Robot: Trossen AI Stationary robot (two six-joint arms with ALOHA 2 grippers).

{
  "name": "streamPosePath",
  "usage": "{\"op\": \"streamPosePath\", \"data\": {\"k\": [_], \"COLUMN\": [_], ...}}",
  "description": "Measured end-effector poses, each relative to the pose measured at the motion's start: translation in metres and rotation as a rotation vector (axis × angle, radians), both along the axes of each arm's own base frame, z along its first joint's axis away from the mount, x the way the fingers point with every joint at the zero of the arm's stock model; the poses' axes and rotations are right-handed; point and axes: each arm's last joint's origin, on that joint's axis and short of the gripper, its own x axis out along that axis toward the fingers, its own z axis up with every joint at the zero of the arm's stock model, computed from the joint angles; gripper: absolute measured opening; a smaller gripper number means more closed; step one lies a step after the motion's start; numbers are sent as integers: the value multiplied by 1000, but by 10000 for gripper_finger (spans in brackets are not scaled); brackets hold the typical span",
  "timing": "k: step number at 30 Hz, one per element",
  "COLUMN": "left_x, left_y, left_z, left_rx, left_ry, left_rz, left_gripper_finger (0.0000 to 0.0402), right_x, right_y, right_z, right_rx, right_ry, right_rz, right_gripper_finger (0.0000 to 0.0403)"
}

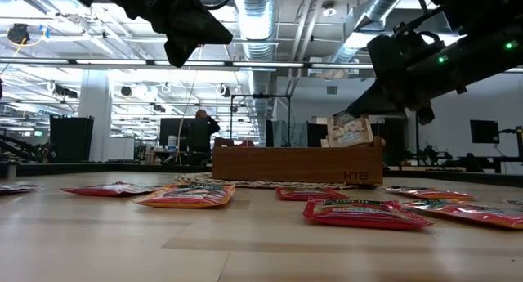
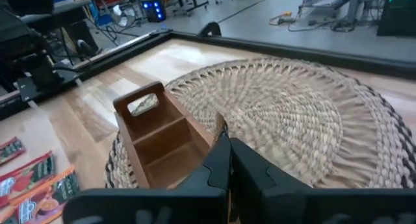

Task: Pick & Place Tea
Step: Put the brown tea bag into the right section of the wooden organizer

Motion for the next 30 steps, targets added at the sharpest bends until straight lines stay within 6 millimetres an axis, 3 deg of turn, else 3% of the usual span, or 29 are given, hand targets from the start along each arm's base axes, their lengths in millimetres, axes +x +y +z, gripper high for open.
{"op": "streamPosePath", "data": {"k": [12, 30], "left_x": [0, 0], "left_y": [0, -1], "left_z": [0, 0], "left_rx": [8, 11], "left_ry": [0, 1], "left_rz": [-4, -46], "left_gripper_finger": [0, 0], "right_x": [1, 12], "right_y": [-1, 1], "right_z": [1, -18], "right_rx": [-17, -43], "right_ry": [3, 22], "right_rz": [8, 39], "right_gripper_finger": [0, 0]}}
